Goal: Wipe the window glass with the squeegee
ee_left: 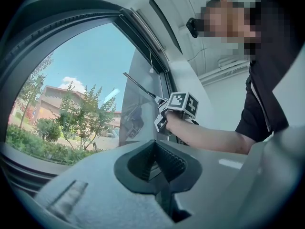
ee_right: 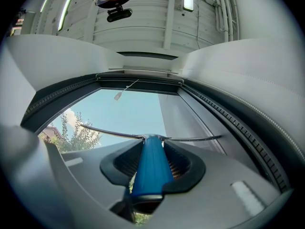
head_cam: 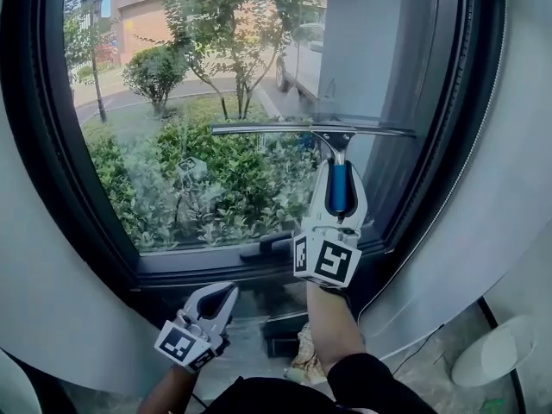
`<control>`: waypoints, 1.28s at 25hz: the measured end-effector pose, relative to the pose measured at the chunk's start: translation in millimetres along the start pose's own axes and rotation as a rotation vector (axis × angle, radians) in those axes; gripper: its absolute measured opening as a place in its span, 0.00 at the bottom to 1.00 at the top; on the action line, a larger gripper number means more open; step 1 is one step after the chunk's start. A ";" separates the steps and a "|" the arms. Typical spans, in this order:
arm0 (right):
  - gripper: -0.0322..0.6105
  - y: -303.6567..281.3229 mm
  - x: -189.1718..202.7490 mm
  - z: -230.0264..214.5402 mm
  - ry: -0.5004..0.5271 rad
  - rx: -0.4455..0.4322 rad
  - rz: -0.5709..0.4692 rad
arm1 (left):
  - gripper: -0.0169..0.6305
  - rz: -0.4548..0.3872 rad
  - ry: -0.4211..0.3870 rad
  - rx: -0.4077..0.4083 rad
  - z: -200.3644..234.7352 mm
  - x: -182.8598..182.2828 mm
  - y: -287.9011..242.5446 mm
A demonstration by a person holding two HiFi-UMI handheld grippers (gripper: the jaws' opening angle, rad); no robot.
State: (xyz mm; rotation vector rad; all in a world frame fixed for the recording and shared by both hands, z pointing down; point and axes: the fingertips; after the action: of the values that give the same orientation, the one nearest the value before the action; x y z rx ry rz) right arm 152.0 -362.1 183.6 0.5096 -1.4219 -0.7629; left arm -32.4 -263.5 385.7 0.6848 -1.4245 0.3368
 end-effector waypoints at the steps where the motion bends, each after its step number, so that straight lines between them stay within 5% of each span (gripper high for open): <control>1: 0.26 0.5 0.2 0.1 0.000 -0.001 0.001 | 0.03 -0.002 0.000 0.002 -0.4 -0.9 0.1; 32: 0.26 23.5 20.4 2.3 -0.018 -0.002 0.051 | 0.03 0.025 0.014 0.022 -6.8 6.0 4.9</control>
State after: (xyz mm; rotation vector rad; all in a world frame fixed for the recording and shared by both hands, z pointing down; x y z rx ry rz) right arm 153.2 -361.0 214.7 0.4644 -1.4449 -0.7296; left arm -29.1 -256.7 392.7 0.6813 -1.4189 0.3766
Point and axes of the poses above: the fingertips, and each gripper's own axes: y backward along the fingers, z to its left, x out of its underside, and after that the axes turned 10 degrees about -x, right-handed
